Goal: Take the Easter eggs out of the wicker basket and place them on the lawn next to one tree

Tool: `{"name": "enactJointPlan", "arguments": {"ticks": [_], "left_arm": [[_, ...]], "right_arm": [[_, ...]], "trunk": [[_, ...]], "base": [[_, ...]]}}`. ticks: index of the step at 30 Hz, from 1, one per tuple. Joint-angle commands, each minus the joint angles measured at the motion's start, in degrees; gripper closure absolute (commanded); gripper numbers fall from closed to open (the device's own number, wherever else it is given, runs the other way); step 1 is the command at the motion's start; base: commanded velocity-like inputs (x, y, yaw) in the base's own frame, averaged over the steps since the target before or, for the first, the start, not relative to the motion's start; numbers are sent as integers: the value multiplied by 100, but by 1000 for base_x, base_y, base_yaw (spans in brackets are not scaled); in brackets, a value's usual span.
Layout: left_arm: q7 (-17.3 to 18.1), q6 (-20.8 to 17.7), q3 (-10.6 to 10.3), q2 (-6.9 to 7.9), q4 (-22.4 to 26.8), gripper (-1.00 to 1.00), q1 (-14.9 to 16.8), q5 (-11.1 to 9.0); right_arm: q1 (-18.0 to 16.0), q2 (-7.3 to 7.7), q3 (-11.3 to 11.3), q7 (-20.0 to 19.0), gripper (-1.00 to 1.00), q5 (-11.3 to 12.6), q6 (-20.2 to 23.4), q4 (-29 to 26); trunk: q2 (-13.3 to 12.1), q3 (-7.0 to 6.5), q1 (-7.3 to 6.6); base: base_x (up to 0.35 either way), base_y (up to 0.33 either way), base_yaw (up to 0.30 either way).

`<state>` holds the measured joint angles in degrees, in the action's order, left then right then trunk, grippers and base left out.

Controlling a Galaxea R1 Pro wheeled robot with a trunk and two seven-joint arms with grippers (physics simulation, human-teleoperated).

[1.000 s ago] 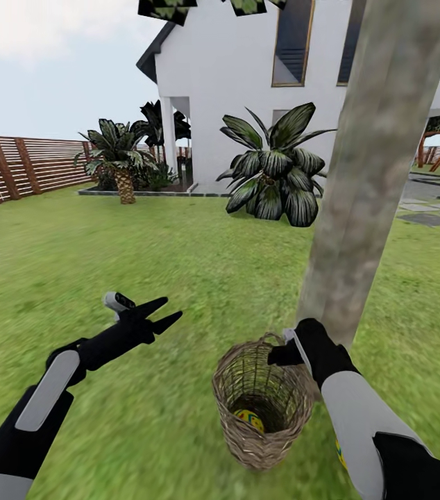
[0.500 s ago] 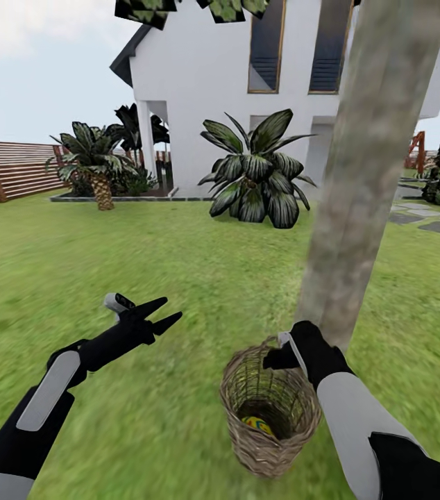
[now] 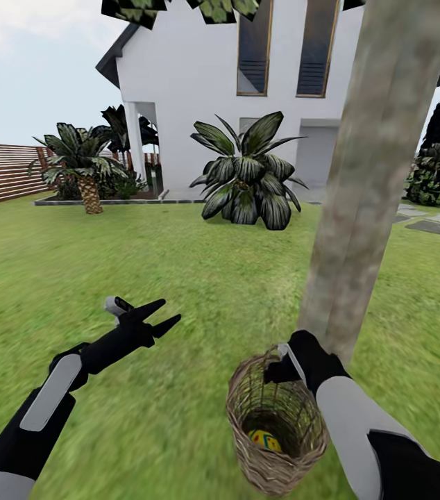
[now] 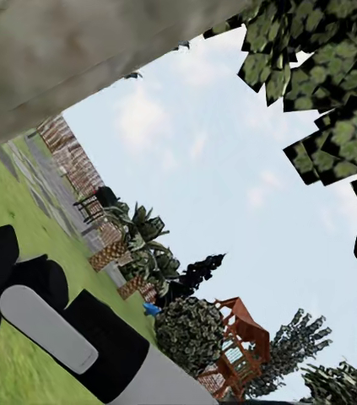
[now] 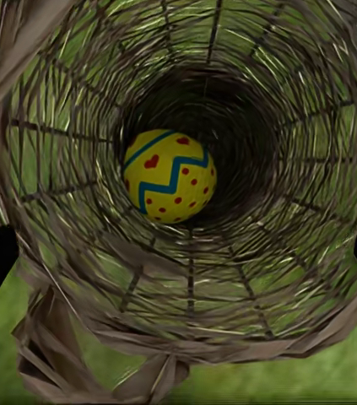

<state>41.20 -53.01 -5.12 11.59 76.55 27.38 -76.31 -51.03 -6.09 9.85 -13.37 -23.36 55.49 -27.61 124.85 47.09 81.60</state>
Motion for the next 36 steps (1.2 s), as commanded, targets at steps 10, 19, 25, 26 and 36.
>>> {"name": "enactJointPlan", "arguments": {"ticks": [10, 19, 25, 26, 36], "left_arm": [[380, -25, -26, 1, -91, -100, 4, -13], [415, -25, -29, -88, -106, -100, -4, -23], [552, -25, -25, -95, -299, -100, -4, -18], [602, -25, -25, -95, -343, -100, -4, -14], [687, -25, -24, -95, -437, -100, -4, 4]], "right_arm": [[-4, 30, 44, 389, -100, -55, -61, 419], [-4, 15, 44, 492, -100, -20, -193, 441], [-4, 24, 50, 499, -100, -13, -285, 463], [-4, 26, 51, 500, -100, -12, -331, 497], [-4, 27, 53, 502, -100, -11, -1197, 1036]], "trunk": [[3, 6, 2], [3, 6, 2], [83, 42, 46], [123, 60, 68], [524, 239, 288]], "base": [[238, 1, 0], [10, 0, 0], [0, 0, 0], [0, 0, 0], [0, 0, 0]]}}
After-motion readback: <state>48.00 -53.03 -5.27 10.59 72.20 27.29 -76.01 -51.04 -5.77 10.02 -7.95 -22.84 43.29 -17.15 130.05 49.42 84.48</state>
